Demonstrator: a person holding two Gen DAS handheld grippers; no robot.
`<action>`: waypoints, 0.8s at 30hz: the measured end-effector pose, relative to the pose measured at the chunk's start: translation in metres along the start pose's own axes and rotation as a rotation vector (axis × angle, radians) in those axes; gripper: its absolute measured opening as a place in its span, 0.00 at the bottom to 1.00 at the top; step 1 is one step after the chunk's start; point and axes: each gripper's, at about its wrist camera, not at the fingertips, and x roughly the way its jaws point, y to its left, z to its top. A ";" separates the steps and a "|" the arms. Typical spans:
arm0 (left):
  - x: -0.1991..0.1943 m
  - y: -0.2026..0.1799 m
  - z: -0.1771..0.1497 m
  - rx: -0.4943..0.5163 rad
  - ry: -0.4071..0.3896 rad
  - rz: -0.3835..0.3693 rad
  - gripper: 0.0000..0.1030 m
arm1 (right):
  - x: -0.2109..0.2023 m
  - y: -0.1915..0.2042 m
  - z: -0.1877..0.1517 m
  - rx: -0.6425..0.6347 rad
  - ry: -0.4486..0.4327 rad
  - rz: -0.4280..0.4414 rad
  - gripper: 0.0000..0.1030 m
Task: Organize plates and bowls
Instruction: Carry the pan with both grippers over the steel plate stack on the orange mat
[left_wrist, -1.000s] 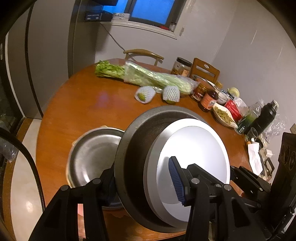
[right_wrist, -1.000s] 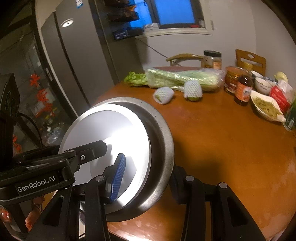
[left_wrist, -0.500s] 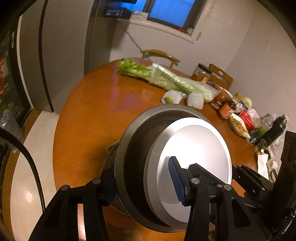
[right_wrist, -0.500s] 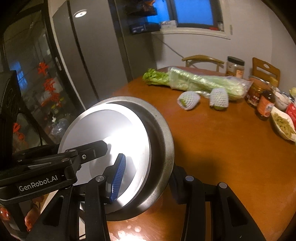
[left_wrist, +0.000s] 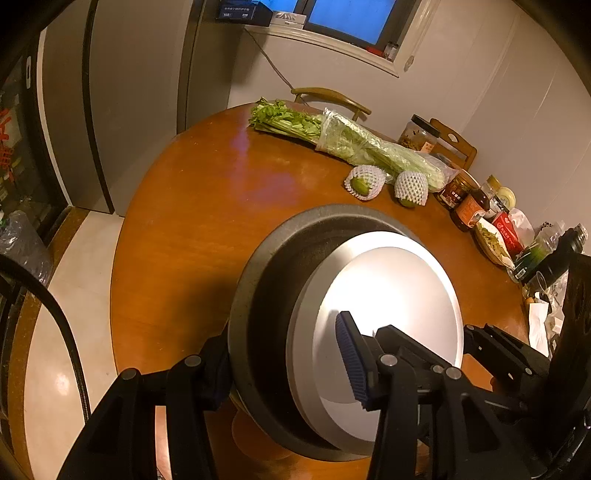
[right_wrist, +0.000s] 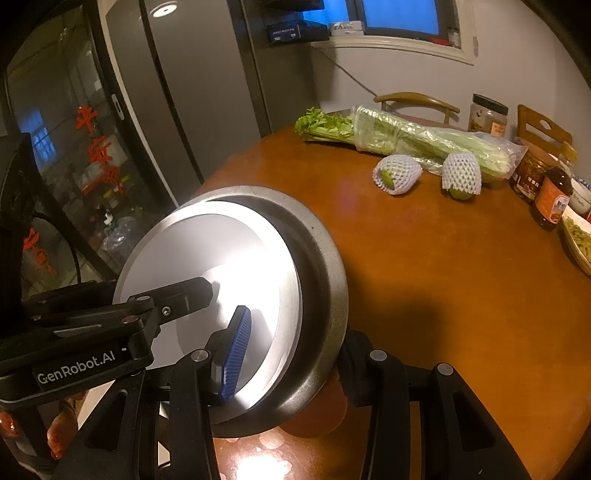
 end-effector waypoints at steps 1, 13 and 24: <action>0.000 0.000 0.000 0.001 0.001 0.001 0.48 | 0.001 0.000 0.000 -0.003 0.000 -0.002 0.43; 0.007 0.001 -0.002 0.009 0.009 0.014 0.48 | 0.008 0.004 -0.004 -0.018 0.007 -0.034 0.43; 0.010 0.003 -0.003 0.008 0.019 0.017 0.48 | 0.013 0.006 -0.005 -0.020 0.011 -0.042 0.43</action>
